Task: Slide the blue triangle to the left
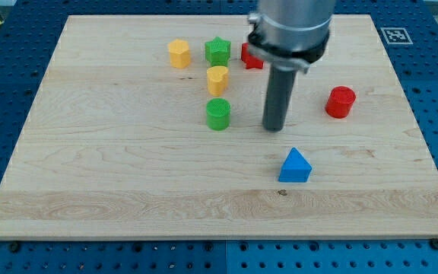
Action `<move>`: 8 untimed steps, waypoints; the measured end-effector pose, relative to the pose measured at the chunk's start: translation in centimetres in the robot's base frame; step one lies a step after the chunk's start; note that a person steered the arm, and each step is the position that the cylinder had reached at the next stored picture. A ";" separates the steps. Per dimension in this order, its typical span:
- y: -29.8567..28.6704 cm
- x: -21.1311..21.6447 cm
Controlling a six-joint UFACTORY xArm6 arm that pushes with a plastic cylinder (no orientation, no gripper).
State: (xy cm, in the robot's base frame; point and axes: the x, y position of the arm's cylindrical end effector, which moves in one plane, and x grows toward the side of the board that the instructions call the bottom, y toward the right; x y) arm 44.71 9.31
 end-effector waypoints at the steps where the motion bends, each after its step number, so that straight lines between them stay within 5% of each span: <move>1: 4.5 -0.5; 4: 6.6 9.5; 8: -2.4 9.5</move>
State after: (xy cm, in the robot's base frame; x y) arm 54.24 6.91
